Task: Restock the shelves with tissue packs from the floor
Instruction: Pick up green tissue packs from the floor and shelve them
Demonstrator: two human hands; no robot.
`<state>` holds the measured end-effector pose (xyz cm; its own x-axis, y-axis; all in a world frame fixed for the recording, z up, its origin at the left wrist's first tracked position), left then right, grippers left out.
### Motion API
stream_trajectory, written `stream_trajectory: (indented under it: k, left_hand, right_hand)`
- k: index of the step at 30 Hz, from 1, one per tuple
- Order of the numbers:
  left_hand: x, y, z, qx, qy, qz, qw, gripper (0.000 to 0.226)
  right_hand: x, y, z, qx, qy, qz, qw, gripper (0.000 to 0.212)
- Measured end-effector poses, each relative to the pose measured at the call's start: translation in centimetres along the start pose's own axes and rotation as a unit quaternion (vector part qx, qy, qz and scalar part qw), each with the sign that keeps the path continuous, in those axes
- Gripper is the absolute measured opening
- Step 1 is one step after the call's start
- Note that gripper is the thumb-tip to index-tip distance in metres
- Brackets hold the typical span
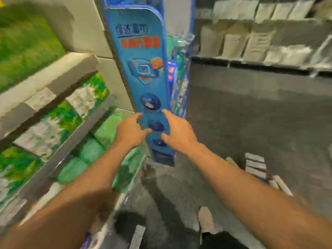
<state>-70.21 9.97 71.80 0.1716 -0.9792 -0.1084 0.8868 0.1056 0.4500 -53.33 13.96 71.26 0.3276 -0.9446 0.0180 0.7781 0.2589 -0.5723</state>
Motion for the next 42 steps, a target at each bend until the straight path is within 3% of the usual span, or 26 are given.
stream_trajectory:
  k: [5, 9, 12, 17, 23, 27, 33, 38, 42]
  left_hand:
    - [3.5, 14.6, -11.5, 0.032, -0.128, -0.141, 0.981, 0.068]
    - [9.4, 28.3, -20.3, 0.024, -0.225, -0.257, 0.940, 0.066]
    - [16.1, 38.3, -27.2, 0.033, -0.301, -0.322, 0.897, 0.064]
    - [30.9, 52.9, -37.6, 0.016, -0.417, -0.392, 0.820, 0.058]
    - [45.9, 64.4, -45.7, 0.048, -0.523, -0.413, 0.744, 0.069]
    - [49.5, 68.8, -50.7, 0.021, -0.543, -0.433, 0.719, 0.072]
    - [48.3, 73.0, -59.9, -0.017, -0.567, -0.426, 0.705, 0.074]
    - [46.3, 77.0, -72.7, -0.054, -0.578, -0.452, 0.677, 0.070]
    - [45.5, 76.9, -85.2, -0.083, -0.578, -0.435, 0.686, 0.068]
  right_hand:
    - [11.3, 16.4, 4.8, -0.019, 0.057, -0.190, 0.980, 0.076]
    - [22.4, 28.1, 8.9, -0.045, 0.108, -0.328, 0.938, 0.082]
    - [32.1, 35.9, 11.6, -0.071, 0.151, -0.406, 0.898, 0.073]
    - [52.0, 48.0, 14.9, -0.117, 0.184, -0.535, 0.816, 0.058]
    - [72.0, 57.2, 17.1, -0.147, 0.232, -0.669, 0.691, 0.078]
    - [76.3, 62.4, 17.3, -0.182, 0.236, -0.699, 0.650, 0.086]
    - [76.1, 71.2, 16.9, -0.188, 0.192, -0.734, 0.624, 0.086]
    - [74.7, 82.6, 14.6, -0.217, 0.179, -0.768, 0.576, 0.088]
    - [73.2, 93.9, 8.0, -0.215, 0.145, -0.772, 0.581, 0.086]
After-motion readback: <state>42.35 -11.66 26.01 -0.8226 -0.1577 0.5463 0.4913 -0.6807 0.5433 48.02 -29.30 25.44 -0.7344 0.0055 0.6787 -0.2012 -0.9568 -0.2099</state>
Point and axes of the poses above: each hand's wrist, its own x-axis away from the middle knuckle, its own z-axis out of the back of the hand, y = z × x, the point moved 4 cm from there along -x, towards the middle knuckle, and after that the axes turned 15 degrees about -z, right-handed, at the moved point
